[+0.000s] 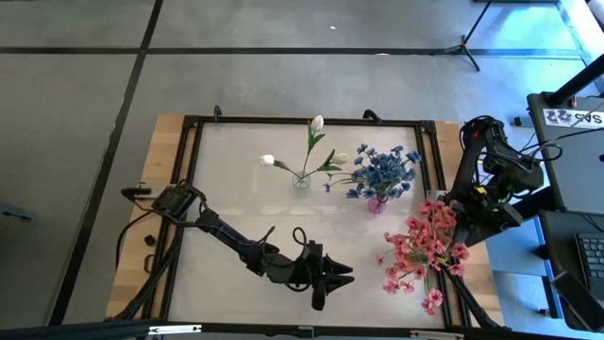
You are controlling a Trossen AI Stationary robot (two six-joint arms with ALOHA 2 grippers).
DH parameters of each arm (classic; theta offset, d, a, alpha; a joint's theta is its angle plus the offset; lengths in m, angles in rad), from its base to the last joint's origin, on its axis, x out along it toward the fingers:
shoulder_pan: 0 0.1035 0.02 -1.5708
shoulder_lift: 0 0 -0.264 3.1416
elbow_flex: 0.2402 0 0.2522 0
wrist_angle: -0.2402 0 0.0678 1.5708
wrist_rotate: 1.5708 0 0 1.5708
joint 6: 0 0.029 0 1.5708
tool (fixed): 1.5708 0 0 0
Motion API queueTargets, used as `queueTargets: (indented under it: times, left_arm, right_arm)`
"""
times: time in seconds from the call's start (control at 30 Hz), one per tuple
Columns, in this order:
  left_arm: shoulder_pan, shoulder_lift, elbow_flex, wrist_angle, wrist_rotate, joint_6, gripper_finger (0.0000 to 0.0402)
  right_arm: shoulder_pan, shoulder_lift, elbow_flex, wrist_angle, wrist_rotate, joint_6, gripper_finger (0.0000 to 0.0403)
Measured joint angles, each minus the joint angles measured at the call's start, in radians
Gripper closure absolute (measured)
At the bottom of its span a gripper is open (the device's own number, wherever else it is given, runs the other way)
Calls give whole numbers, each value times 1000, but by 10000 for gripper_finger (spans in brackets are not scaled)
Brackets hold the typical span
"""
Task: Sort flowers into vase by color
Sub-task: Put the pink flower into the red vase
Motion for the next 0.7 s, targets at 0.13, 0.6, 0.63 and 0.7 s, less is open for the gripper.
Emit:
queueTargets:
  times: [0.13,0.6,0.63,0.7]
  left_arm:
    - [0,0,0,1,0,0,255]
    - [0,0,0,1,0,-5,255]
    - [0,0,0,1,0,-5,255]
    - [0,0,0,2,0,-5,255]
  right_arm:
    - [0,0,0,23,-17,38,214]
    - [0,0,0,88,204,176,214]
    - [0,0,0,92,208,202,214]
    - [0,0,0,92,202,272,214]
